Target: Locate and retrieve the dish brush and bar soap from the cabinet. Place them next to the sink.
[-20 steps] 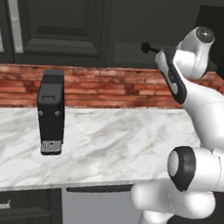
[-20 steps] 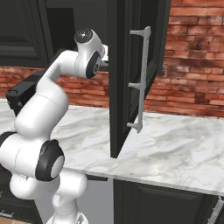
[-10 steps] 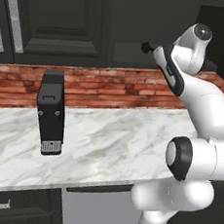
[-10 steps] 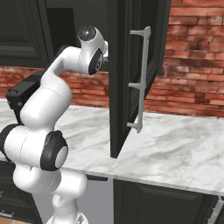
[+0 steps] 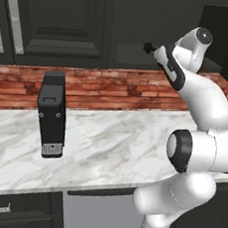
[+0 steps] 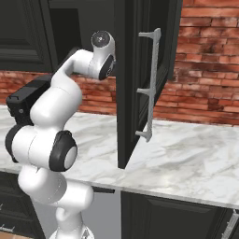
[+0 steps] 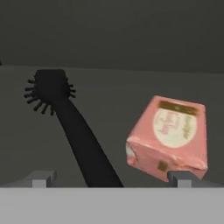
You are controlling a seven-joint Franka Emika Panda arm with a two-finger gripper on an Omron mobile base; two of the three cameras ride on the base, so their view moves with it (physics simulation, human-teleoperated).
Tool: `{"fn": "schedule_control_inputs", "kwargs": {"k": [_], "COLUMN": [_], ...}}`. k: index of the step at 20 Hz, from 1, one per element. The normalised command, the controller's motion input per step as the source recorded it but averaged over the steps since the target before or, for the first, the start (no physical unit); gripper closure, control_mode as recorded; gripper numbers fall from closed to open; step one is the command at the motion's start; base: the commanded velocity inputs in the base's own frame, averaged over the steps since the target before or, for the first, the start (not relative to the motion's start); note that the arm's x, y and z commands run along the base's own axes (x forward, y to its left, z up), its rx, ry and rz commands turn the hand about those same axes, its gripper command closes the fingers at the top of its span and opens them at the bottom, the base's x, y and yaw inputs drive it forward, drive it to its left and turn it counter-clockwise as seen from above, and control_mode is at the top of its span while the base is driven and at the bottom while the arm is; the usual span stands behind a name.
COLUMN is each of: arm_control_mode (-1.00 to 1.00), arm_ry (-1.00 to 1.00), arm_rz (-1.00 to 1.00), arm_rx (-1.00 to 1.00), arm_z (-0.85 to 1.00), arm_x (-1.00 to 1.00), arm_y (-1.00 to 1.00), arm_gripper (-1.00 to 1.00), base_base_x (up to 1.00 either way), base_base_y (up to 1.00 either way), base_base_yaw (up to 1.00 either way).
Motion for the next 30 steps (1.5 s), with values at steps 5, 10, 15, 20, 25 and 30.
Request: {"fn": "schedule_control_inputs", "kwargs": {"k": [5,10,15,20,25,30], "arm_control_mode": [-1.00,-1.00,-1.00,-1.00,-1.00,-1.00], "arm_ry": [0.15,0.21,0.13,0.00,-0.12,-0.09], "arm_rz": [0.01,0.00,0.00,0.02,0.00,0.00], "arm_rx": [-0.06,-0.04,-0.01,0.00,0.02,0.02], "arm_z": [0.06,-0.17,-0.34,-0.24,-0.31,-0.24], "arm_x": [0.28,0.24,0.10,0.04,0.00,0.00], "arm_y": [0.00,0.04,0.11,0.20,0.30,0.19], "arm_gripper": [-1.00,-1.00,-1.00,-1.00,1.00,1.00], "base_base_x": [0.00,0.00,0.00,0.00,0.00,0.00], "base_base_y": [0.00,0.00,0.00,0.00,0.00,0.00], "base_base_yaw": [0.00,0.00,0.00,0.00,0.00,0.00]}}
